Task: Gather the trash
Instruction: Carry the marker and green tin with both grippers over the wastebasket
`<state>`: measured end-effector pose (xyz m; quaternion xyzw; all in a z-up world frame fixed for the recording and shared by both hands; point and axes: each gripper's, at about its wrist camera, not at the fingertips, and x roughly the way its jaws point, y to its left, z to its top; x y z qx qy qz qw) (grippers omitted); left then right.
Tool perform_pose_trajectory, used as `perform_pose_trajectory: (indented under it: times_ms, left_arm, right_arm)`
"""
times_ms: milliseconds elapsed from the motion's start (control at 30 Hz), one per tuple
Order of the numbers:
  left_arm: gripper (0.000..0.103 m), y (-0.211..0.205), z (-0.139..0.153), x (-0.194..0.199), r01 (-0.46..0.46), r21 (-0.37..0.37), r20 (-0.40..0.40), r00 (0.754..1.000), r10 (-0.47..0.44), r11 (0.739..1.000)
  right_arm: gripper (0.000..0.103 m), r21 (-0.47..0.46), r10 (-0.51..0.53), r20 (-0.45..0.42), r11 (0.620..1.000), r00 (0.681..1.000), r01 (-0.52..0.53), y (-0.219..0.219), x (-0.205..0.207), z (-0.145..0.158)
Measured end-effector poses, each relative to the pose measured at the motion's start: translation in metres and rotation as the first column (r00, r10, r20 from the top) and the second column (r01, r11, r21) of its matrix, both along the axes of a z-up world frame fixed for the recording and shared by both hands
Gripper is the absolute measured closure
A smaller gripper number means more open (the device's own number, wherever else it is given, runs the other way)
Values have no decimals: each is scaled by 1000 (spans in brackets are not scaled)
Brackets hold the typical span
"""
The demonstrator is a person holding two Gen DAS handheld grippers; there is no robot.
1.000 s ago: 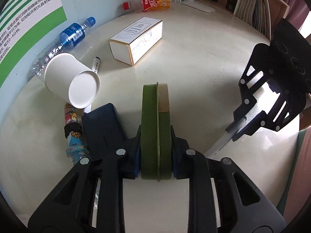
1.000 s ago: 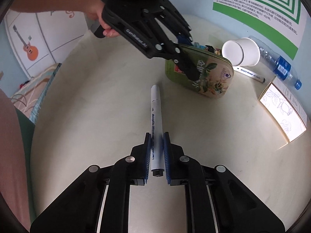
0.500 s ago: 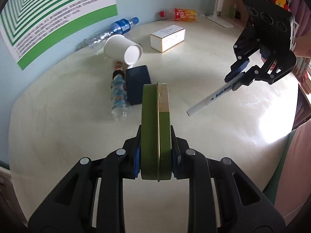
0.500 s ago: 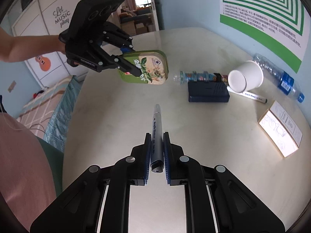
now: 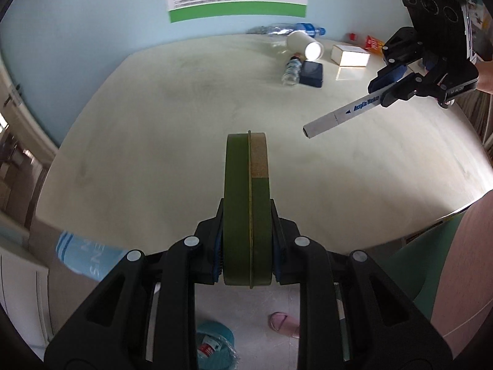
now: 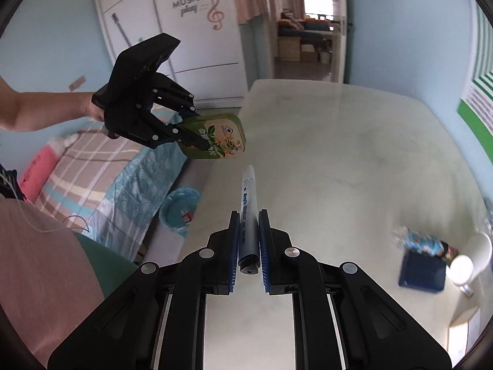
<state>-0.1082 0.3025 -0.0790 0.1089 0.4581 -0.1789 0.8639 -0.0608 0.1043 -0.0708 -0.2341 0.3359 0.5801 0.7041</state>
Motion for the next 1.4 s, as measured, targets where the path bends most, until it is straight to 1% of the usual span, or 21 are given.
perform_pose_trajectory:
  times_ms: [67, 100, 167, 267, 400, 533, 633, 700, 767, 833, 900, 1000, 1067, 1167, 1233, 1333, 1400]
  left_arm:
    - [82, 24, -3, -26, -92, -6, -10, 996, 92, 996]
    - [82, 36, -6, -42, -142, -8, -17, 990, 142, 990]
    - [82, 58, -14, -69, -230, -1, -39, 972, 230, 973]
    - [82, 88, -32, -111, -343, 20, -85, 935, 344, 939]
    - [82, 123, -59, -160, -476, 42, -144, 867, 477, 879]
    - [82, 158, -85, -200, -584, 37, -187, 793, 579, 811]
    - [82, 181, -107, -220, -644, 29, -218, 742, 634, 764]
    - [82, 199, -126, -233, -684, 19, -240, 705, 667, 729]
    - [82, 218, -148, -245, -721, 4, -265, 667, 696, 693]
    - [82, 236, -173, -256, -756, -10, -300, 627, 719, 655]
    - [82, 251, -198, -272, -779, -49, -331, 603, 725, 626]
    - [82, 263, -243, -283, -779, -24, -369, 589, 719, 626]
    - [82, 272, -273, -288, -787, -15, -400, 570, 718, 616]
    - [82, 286, -318, -290, -794, -14, -426, 555, 715, 608]
    - [82, 295, -348, -291, -803, -23, -443, 542, 714, 595]
    - [82, 309, -397, -290, -821, -16, -475, 508, 719, 570]
    - [82, 314, -429, -287, -825, -8, -499, 492, 713, 564]
  right_arm:
    - [90, -8, 78, -15, 997, 997, -78, 34, -7, -2]
    - [90, -13, 109, -21, 994, 994, -110, 50, -9, -3]
    - [90, -27, 182, -37, 983, 983, -183, 85, -18, -8]
    - [90, -44, 270, -59, 961, 961, -272, 137, -34, -17]
    - [90, -72, 356, -101, 929, 929, -364, 201, -60, -34]
    - [90, -114, 430, -151, 887, 890, -448, 262, -92, -56]
    - [90, -148, 447, -199, 866, 872, -478, 307, -111, -78]
    - [90, -175, 446, -231, 855, 865, -487, 334, -122, -98]
    - [90, -197, 440, -265, 846, 858, -495, 360, -132, -124]
    - [90, -228, 422, -292, 841, 858, -491, 380, -141, -153]
    - [90, -257, 401, -319, 835, 859, -486, 398, -146, -185]
    - [90, -307, 356, -365, 826, 860, -472, 422, -155, -242]
    - [90, -346, 326, -388, 816, 862, -464, 438, -161, -285]
    - [90, -395, 281, -415, 801, 865, -450, 458, -165, -345]
    - [89, -426, 251, -420, 794, 872, -433, 467, -166, -383]
    - [90, -473, 190, -422, 788, 887, -394, 475, -167, -444]
    - [89, -511, 155, -420, 774, 894, -374, 480, -168, -479]
